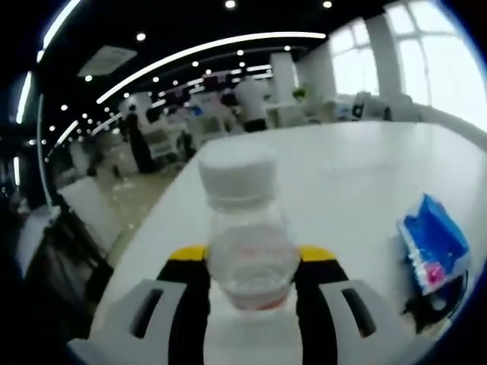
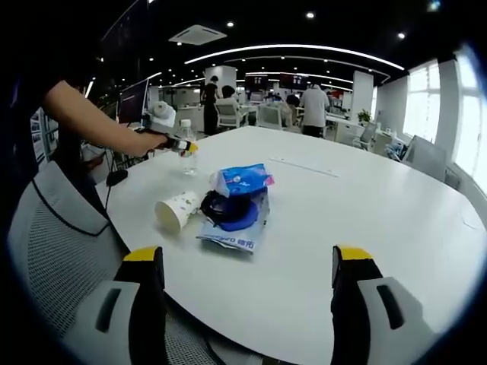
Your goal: Arrange the tabletop items into an orderly group along one side of the table until the central work area is clear of visible clutter.
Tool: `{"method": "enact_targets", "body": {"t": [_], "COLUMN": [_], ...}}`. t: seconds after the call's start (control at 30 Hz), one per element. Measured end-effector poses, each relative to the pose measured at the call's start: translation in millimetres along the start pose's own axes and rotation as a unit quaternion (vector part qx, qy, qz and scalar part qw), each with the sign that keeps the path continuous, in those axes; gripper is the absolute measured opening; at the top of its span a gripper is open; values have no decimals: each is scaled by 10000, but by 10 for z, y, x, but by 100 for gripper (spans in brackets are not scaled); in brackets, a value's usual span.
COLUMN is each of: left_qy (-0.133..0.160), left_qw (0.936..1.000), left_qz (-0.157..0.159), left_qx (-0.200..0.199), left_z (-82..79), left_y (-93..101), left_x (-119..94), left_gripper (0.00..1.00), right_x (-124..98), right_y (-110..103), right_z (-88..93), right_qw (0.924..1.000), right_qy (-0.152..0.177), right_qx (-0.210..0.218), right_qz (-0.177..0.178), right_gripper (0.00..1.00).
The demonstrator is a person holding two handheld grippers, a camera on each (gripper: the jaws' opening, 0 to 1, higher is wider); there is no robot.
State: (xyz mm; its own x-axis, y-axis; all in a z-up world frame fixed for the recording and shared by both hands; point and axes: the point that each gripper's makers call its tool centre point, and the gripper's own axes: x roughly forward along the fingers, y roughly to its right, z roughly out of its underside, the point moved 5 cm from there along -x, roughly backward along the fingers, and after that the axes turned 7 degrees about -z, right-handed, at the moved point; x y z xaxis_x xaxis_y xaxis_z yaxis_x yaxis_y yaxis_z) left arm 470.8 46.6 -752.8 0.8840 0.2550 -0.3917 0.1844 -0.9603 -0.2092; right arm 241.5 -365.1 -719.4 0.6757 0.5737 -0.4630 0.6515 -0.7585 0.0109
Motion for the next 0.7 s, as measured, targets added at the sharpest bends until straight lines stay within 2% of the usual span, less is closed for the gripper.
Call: {"method": "enact_targets", "body": {"t": [0.37, 0.7], "left_qy": [-51, -34], "left_qw": [9995, 9996], "left_qz": [-89, 106], "left_qx": [-308, -254], "left_z": [17, 13], "left_y": [-77, -84], "left_x": [8, 23], "left_gripper": [41, 41], "right_x": [-1, 2], "right_y": [5, 7], "right_z": [-3, -10], "right_qw": [10000, 10000], "right_qy": [2, 28], "right_qx": [2, 12], "right_qz": [12, 16], "right_gripper": [91, 91]}}
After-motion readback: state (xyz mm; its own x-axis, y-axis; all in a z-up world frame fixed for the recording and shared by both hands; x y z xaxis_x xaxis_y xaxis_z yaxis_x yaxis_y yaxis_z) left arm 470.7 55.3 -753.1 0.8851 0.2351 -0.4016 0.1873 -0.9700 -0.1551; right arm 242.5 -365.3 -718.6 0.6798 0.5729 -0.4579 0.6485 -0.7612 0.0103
